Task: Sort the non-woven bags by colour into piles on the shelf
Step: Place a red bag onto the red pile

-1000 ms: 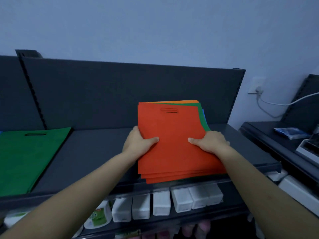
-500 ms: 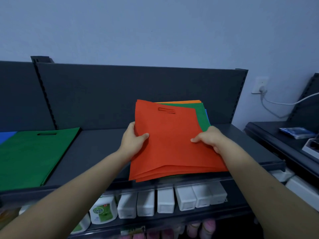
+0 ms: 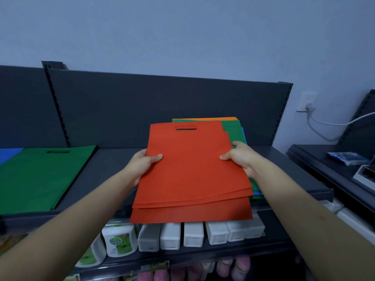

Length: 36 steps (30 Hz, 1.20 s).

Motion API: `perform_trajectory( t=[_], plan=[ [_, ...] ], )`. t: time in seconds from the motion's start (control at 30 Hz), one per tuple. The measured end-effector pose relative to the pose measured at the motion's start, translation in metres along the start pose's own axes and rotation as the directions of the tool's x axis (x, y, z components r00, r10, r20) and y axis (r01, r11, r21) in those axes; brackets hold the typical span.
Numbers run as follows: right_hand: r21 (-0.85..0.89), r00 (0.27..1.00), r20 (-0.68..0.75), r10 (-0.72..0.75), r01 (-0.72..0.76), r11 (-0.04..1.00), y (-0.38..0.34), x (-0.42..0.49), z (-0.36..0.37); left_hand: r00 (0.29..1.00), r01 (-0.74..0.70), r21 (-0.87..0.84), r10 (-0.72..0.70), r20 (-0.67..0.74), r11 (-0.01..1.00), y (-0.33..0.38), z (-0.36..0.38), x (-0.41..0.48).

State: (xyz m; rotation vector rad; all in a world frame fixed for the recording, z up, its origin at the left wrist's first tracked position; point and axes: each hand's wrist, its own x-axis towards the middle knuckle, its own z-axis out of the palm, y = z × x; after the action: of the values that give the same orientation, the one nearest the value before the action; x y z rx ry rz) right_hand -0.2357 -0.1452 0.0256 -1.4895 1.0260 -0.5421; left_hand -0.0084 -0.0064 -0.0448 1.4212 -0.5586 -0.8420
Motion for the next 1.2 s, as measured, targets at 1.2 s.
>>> perform_trajectory(
  t=[1.2],
  plan=[
    [-0.904, 0.996, -0.032, -0.083, 0.006, 0.427, 0.023, 0.07, 0.255, 1.0, -0.006, 0.784, 0.01, 0.0, 0.621, 0.0, -0.188, 0.048]
  ],
)
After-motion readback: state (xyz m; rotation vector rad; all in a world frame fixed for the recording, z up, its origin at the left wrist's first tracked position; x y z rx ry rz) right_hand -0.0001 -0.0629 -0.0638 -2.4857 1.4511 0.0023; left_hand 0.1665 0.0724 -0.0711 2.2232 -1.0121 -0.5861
